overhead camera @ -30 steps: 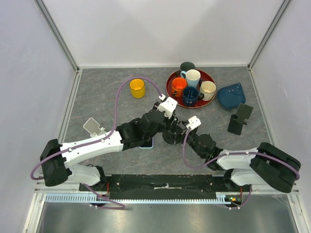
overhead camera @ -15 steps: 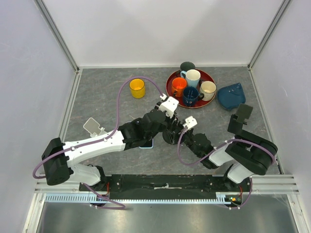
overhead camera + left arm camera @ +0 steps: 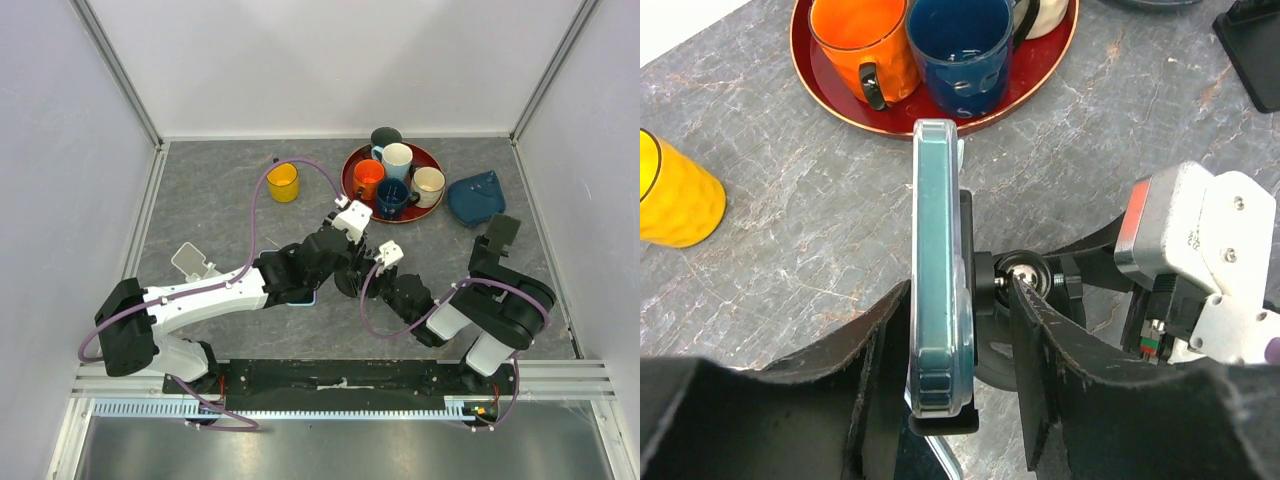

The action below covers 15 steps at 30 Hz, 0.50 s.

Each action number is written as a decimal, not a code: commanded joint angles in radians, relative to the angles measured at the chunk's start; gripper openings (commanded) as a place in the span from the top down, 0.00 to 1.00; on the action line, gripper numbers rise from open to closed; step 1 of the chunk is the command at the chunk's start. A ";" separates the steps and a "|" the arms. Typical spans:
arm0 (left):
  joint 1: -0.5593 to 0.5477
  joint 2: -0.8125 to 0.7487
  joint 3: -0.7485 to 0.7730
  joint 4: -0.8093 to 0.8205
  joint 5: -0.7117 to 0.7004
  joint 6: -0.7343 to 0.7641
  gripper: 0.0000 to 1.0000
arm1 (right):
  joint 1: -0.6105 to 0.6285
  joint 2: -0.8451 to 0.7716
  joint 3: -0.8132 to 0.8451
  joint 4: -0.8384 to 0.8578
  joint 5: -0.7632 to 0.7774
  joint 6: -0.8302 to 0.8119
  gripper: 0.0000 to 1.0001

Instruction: Remove the phone from the phone stand

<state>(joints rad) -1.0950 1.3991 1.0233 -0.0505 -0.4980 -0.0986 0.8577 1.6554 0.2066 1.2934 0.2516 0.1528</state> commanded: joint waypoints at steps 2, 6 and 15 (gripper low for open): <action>0.003 0.003 0.004 0.077 -0.028 -0.041 0.51 | -0.009 0.021 0.008 0.296 -0.034 0.004 0.30; 0.003 -0.003 0.004 0.075 -0.027 -0.046 0.51 | -0.014 0.011 0.014 0.314 -0.061 0.001 0.31; 0.003 -0.017 0.012 0.064 -0.027 -0.047 0.51 | -0.017 -0.054 0.033 0.311 -0.090 -0.006 0.33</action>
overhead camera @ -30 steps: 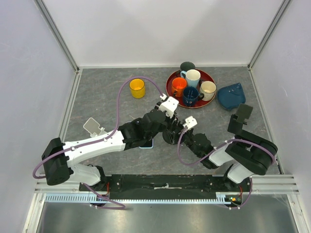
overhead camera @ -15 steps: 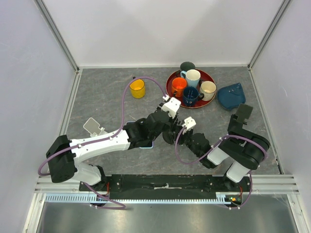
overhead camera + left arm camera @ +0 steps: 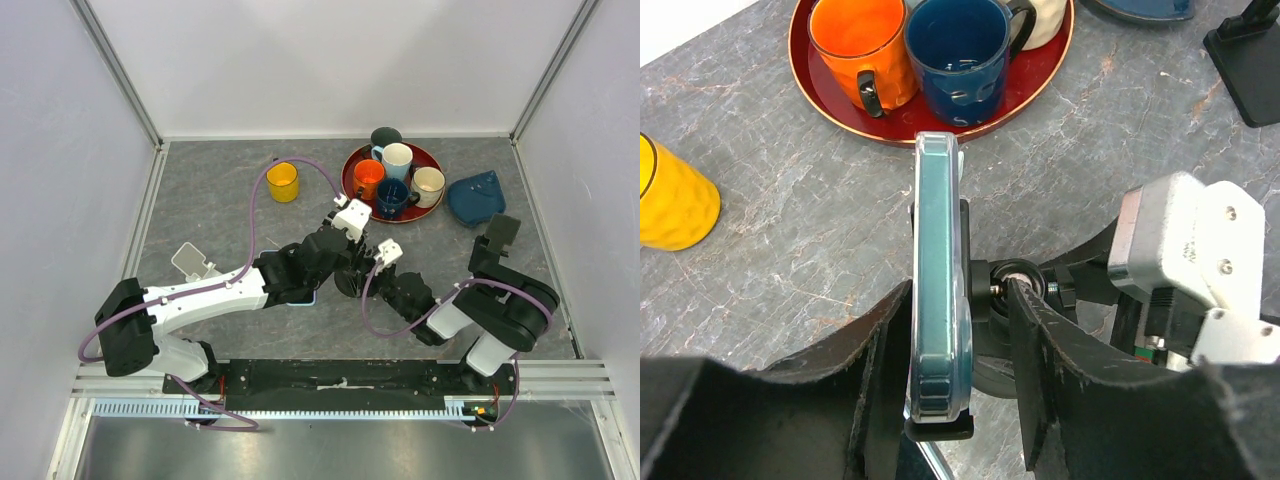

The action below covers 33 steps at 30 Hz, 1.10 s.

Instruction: Remove the phone from the phone stand

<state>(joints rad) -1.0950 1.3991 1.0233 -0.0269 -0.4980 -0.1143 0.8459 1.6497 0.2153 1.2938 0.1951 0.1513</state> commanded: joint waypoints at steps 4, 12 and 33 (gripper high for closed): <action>0.003 -0.018 0.020 0.033 -0.028 -0.028 0.51 | -0.007 -0.111 0.035 0.279 -0.042 -0.015 0.32; 0.003 -0.012 0.035 0.007 -0.028 -0.022 0.51 | -0.008 -0.145 0.049 0.223 -0.052 -0.048 0.32; 0.003 -0.012 0.037 0.021 -0.059 -0.031 0.53 | -0.015 -0.130 0.030 0.220 -0.059 -0.087 1.00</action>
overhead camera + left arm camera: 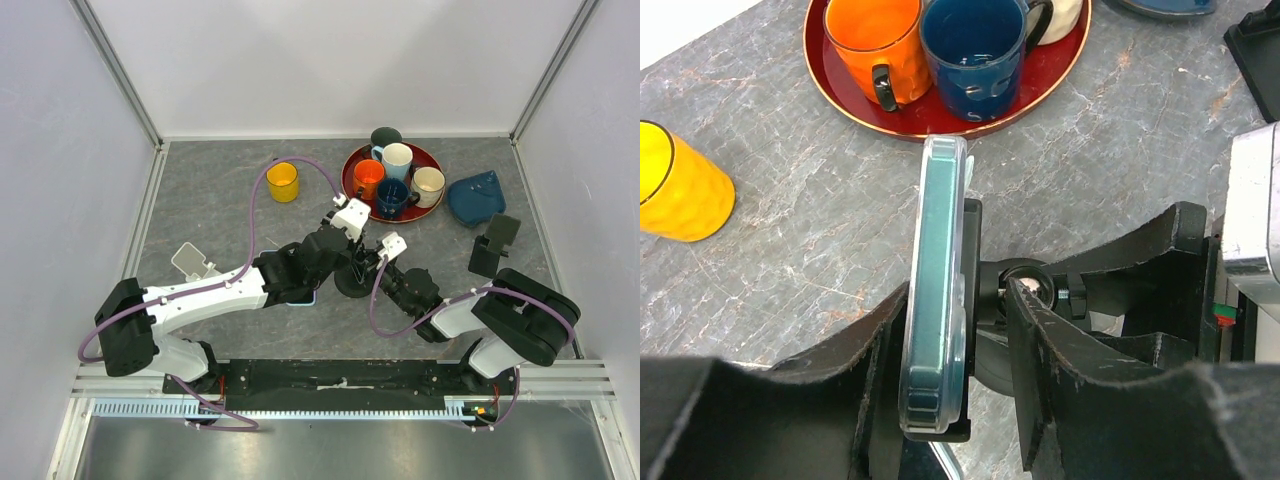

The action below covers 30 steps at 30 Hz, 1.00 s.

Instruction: Remove the phone from the phone stand

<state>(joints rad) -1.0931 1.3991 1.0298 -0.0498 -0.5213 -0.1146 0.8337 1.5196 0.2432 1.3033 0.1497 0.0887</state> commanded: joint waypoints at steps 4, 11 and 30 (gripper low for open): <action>0.001 -0.031 0.015 0.108 -0.077 -0.031 0.52 | -0.002 0.013 -0.007 0.218 -0.010 -0.020 1.00; 0.001 -0.034 -0.011 0.205 -0.108 0.007 0.52 | -0.001 0.008 -0.010 0.208 -0.015 -0.023 1.00; 0.001 0.061 0.016 0.205 -0.149 0.015 0.56 | -0.002 0.016 -0.002 0.189 -0.019 -0.023 1.00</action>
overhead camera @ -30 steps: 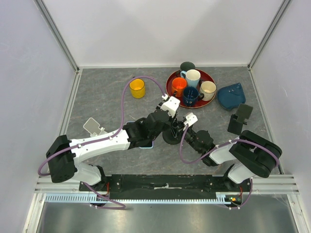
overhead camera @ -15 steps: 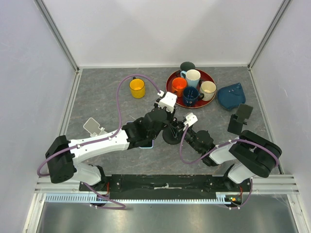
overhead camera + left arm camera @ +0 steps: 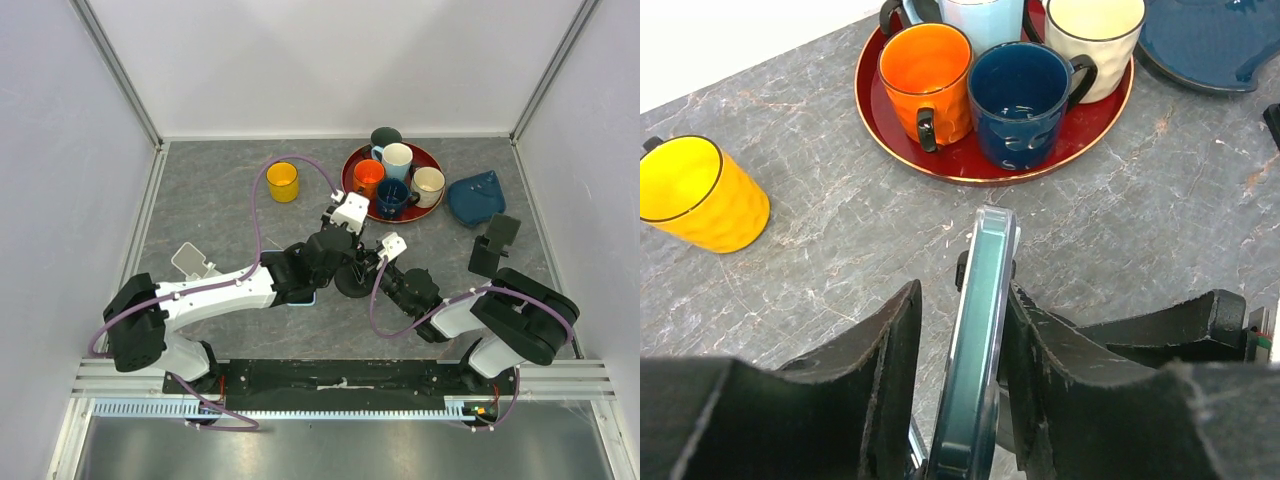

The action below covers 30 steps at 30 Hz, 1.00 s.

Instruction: Remove the phone from the phone stand

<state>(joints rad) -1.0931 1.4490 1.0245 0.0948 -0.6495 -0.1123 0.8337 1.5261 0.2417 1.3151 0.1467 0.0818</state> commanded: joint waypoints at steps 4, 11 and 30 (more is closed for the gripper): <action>0.001 0.024 0.028 0.060 -0.022 0.013 0.58 | -0.001 0.011 0.001 0.174 -0.018 -0.014 1.00; 0.001 0.019 0.036 0.060 -0.024 0.026 0.74 | -0.001 0.020 0.002 0.176 -0.015 -0.010 1.00; -0.114 0.062 0.186 -0.193 -0.284 -0.252 0.98 | -0.002 0.049 -0.015 0.193 0.214 0.062 1.00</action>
<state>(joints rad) -1.1439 1.5043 1.0977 -0.0185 -0.7765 -0.1596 0.8455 1.5555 0.2409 1.3533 0.1951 0.0978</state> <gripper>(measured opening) 0.222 0.356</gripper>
